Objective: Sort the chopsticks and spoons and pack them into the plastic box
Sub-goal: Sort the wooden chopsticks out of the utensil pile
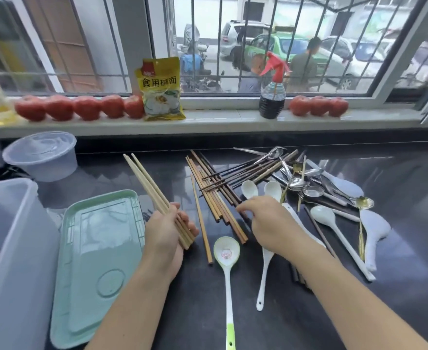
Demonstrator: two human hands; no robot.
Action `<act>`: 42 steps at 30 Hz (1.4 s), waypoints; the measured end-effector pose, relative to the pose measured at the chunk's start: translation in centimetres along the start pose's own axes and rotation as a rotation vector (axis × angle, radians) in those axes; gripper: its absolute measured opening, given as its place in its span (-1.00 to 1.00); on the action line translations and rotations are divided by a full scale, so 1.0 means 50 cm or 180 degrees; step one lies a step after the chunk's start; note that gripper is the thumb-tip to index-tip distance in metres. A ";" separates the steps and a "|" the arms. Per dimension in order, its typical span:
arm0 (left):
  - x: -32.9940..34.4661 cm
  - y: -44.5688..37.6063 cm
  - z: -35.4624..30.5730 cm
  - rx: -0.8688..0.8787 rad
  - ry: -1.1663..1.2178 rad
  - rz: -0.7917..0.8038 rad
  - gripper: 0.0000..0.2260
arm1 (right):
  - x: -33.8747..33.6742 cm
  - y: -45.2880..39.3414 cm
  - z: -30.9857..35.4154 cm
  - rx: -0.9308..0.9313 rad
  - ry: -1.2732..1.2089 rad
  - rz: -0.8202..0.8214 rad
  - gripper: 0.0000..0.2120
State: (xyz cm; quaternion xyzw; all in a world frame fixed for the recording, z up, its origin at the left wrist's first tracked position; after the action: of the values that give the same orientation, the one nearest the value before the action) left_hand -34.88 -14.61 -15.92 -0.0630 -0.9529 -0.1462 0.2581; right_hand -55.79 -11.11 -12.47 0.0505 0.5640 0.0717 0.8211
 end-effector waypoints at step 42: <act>-0.006 -0.009 -0.012 -0.0191 0.0305 0.0141 -0.81 | -0.111 -0.208 -0.140 -0.0072 0.2227 0.0258 -0.75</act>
State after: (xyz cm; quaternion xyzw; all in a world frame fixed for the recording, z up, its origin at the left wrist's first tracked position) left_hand -34.44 -15.26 -15.68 -0.0847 -0.9330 -0.1719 0.3045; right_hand -63.65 -22.29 -11.60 0.0361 0.8079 0.1235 0.5752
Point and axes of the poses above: each hand's wrist, its own y-axis away from the middle knuckle, its own x-axis out of the palm, z = x × y, the point moved 5 cm from there along -y, towards the middle knuckle, and after that the axes turned 12 degrees about z, right-handed, at the moved point
